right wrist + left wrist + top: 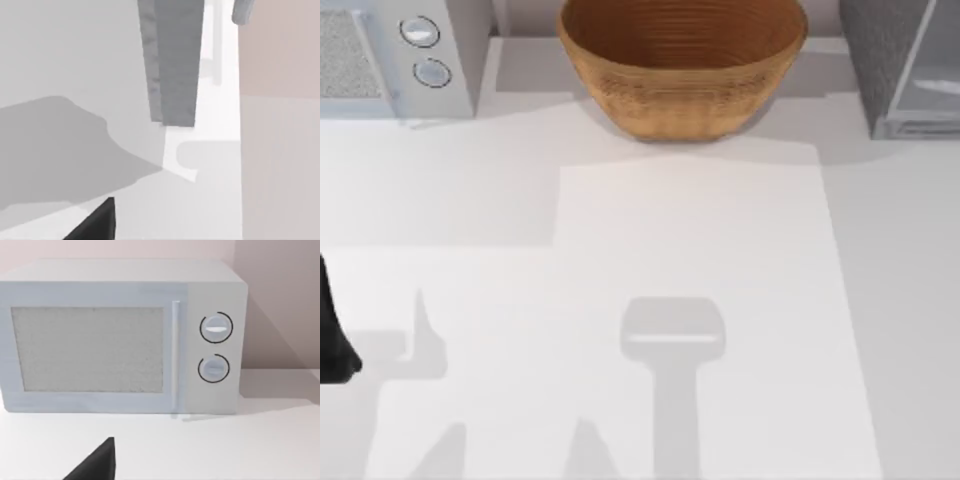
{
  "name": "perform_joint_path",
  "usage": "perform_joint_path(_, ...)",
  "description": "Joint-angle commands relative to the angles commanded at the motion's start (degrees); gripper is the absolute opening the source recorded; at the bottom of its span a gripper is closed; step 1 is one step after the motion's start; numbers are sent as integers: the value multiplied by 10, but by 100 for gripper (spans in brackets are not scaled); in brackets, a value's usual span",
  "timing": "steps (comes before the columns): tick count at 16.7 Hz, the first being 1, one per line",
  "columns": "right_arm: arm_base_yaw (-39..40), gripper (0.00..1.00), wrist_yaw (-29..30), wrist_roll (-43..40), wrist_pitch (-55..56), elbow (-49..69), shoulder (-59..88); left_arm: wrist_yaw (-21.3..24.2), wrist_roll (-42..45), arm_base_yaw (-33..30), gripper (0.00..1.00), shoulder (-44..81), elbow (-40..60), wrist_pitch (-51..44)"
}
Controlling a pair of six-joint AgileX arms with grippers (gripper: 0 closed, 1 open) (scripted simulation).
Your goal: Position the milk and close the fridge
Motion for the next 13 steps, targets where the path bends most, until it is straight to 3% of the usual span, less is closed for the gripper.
perform_joint_path(3, -41, 100, -22, -40, 11, 11, 42, 0, 0, 0, 100, 0, 0, 0)
perform_joint_path(9, -41, 100, -22, -41, 11, 10, 42, 0, 0, 0, 100, 0, 0, 0)
perform_joint_path(13, 9, 100, -18, 21, 57, 12, 52, 0, 0, 0, 100, 0, 0, 0)
